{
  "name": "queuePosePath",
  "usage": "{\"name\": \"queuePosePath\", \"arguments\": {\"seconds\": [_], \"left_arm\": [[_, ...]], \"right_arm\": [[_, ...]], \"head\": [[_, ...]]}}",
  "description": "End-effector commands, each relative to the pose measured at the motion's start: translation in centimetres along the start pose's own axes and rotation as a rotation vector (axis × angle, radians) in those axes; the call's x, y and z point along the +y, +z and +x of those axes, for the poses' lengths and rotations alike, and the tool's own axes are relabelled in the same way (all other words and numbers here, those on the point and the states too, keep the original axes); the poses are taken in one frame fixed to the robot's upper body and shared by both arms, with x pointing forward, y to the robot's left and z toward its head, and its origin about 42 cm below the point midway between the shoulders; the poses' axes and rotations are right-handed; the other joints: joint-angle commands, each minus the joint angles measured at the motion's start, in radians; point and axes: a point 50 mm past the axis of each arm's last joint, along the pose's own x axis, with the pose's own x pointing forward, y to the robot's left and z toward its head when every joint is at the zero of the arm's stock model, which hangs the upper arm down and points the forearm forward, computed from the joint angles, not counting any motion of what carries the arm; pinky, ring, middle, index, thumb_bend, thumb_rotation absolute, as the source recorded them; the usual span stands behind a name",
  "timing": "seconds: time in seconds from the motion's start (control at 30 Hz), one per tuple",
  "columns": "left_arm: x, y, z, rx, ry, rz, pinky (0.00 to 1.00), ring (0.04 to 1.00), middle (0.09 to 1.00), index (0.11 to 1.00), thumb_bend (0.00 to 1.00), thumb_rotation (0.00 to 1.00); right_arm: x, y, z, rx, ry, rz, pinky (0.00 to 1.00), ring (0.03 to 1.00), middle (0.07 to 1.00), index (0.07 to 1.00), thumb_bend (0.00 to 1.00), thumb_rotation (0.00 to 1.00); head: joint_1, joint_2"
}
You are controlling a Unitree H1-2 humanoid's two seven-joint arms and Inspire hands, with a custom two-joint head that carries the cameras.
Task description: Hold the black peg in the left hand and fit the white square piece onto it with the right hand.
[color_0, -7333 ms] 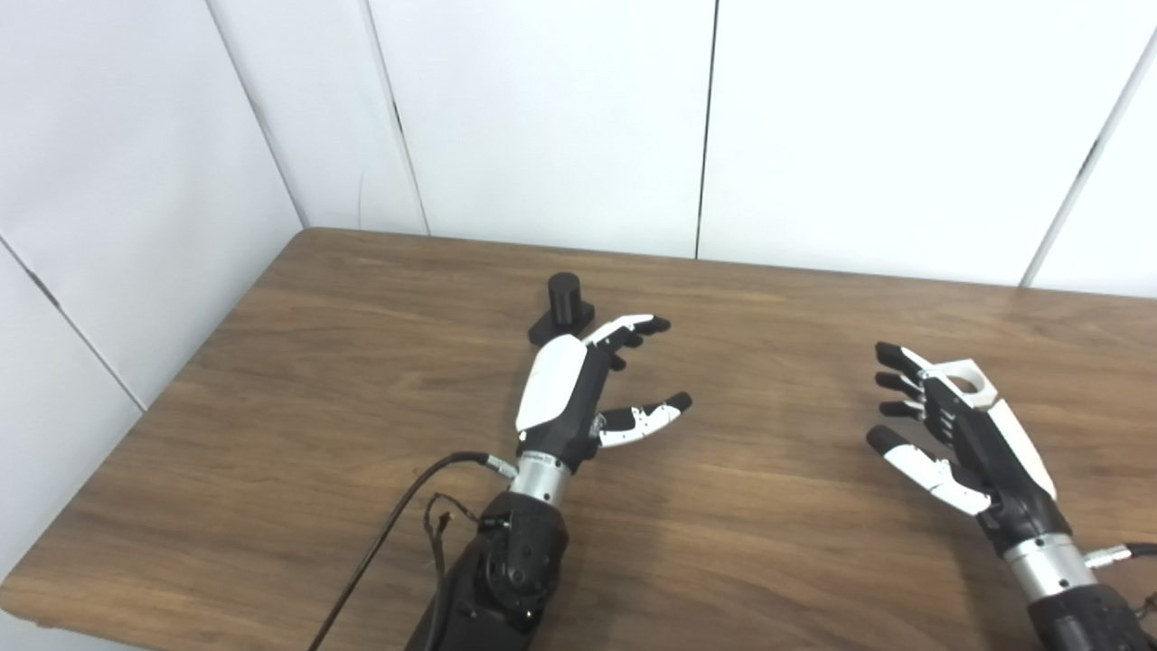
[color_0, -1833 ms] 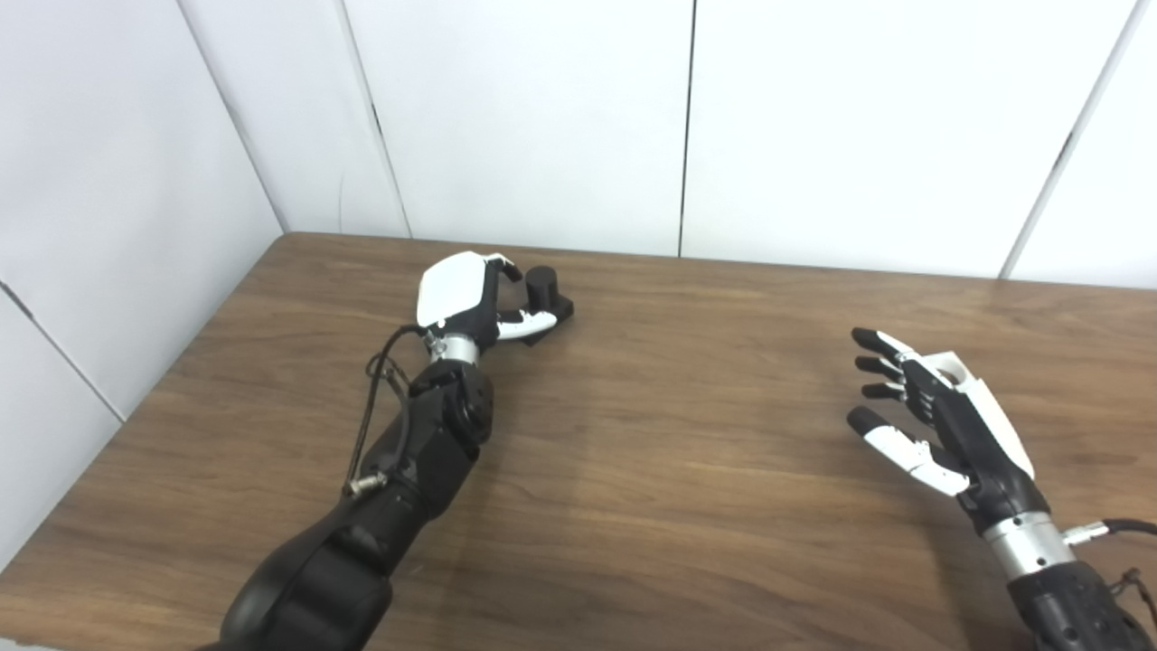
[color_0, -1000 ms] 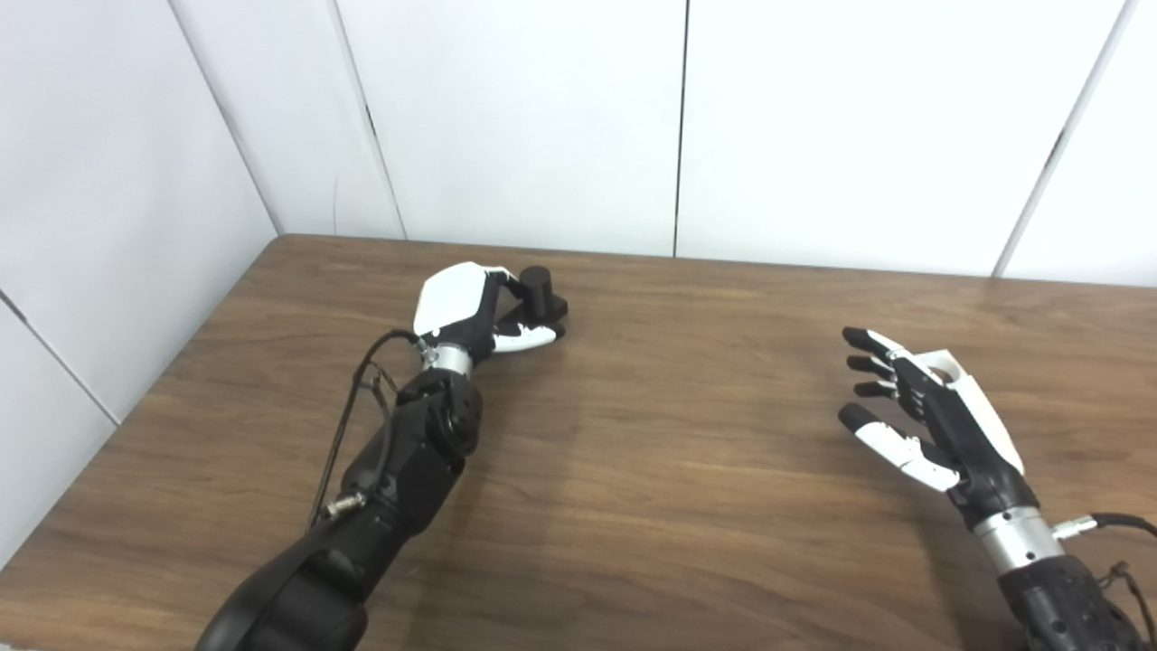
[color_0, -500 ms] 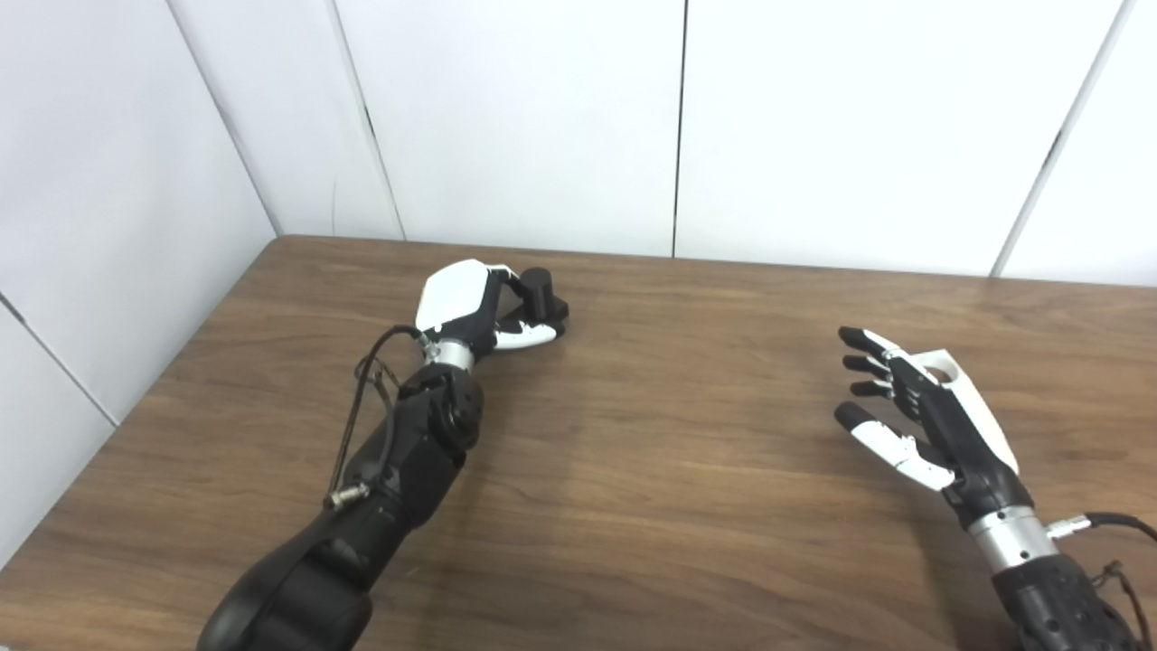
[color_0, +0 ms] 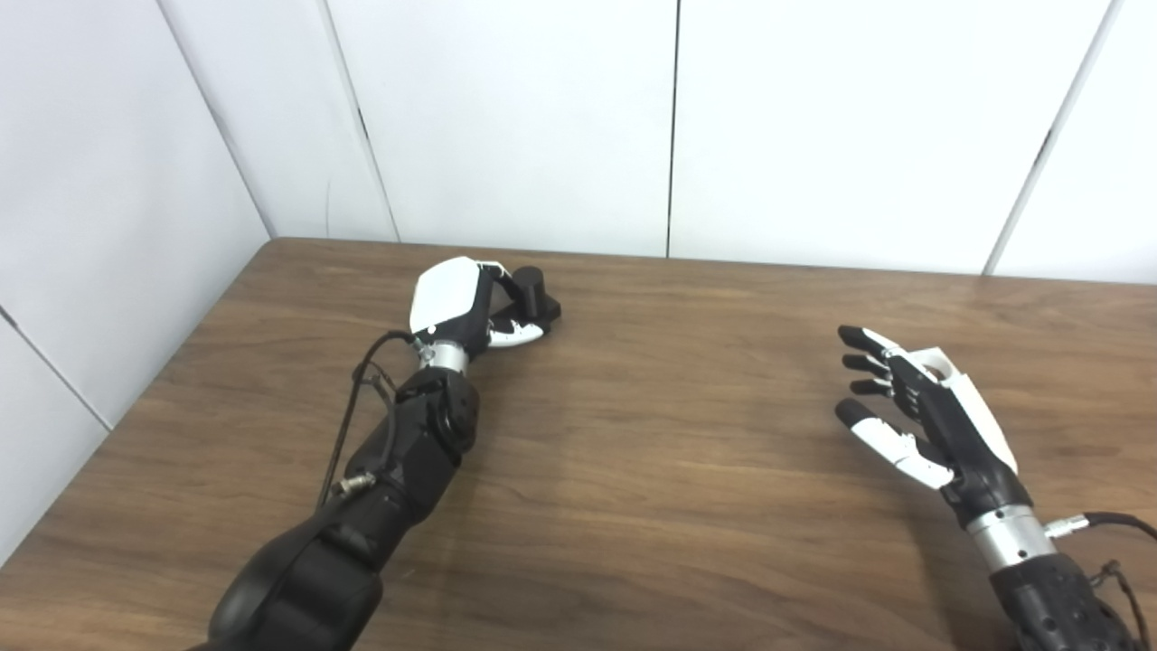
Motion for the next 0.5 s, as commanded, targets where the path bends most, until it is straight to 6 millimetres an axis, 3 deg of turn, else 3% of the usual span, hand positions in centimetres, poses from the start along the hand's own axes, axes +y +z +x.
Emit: {"name": "queuePosePath", "arguments": {"seconds": [0.0, 0.47], "left_arm": [[-2.6, -0.76, -1.27, 0.044, -0.121, 0.015, 0.67, 0.762, 0.768, 0.487, 0.52, 0.08], [-2.93, -0.7, -1.6, 0.038, -0.173, -0.03, 0.65, 0.767, 0.77, 0.487, 0.51, 0.08]], "right_arm": [[-1.06, 1.73, 1.0, -0.079, -0.042, -0.011, 0.75, 0.843, 0.894, 0.866, 0.64, 0.75], [-1.25, 1.77, 0.92, -0.089, -0.053, -0.015, 0.74, 0.844, 0.895, 0.867, 0.63, 0.75]], "head": [[0.0, 0.001], [-0.02, 0.008]]}}
